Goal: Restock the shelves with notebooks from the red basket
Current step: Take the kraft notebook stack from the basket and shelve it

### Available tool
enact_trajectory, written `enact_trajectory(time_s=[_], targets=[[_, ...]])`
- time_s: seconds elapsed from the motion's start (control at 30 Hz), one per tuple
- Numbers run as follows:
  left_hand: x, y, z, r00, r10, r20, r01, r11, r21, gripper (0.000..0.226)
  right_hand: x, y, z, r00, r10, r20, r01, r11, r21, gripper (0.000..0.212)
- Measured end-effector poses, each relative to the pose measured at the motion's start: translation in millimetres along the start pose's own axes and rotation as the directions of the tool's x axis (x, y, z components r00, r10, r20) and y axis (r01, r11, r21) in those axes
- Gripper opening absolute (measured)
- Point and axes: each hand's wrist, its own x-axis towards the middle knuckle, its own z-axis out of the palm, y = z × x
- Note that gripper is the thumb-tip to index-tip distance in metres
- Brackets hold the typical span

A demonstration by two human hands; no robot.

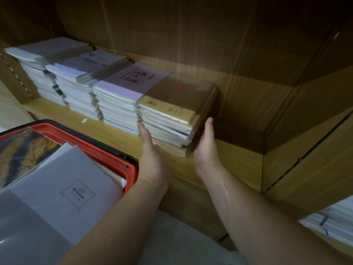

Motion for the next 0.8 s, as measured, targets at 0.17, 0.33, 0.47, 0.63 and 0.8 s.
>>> enact_trajectory(time_s=[0.17, 0.33, 0.47, 0.63, 0.8], targets=[[13, 9, 11, 0.996, 0.004, 0.089, -0.005, 1.000, 0.005, 0.070, 12, -10, 7, 0.998, 0.036, -0.050, -0.036, 0.999, 0.002, 0.072], [24, 6, 2, 0.993, 0.044, 0.114, -0.066, 0.978, 0.200, 0.064, 12, -20, 2, 0.998, 0.011, -0.056, -0.021, 0.982, -0.190, 0.048], [17, 2, -2, 0.977, 0.184, 0.104, -0.210, 0.891, 0.401, 0.062, 9, -24, 4, 0.990, -0.126, -0.055, 0.107, 0.958, -0.266, 0.055], [17, 2, 1, 0.962, 0.218, 0.165, -0.269, 0.867, 0.419, 0.064, 14, -28, 26, 0.999, -0.017, -0.030, 0.010, 0.976, -0.219, 0.038], [24, -1, -6, 0.948, 0.248, 0.198, -0.313, 0.833, 0.456, 0.067, 9, -40, 21, 0.999, -0.012, 0.048, 0.025, 0.960, -0.278, 0.040]])
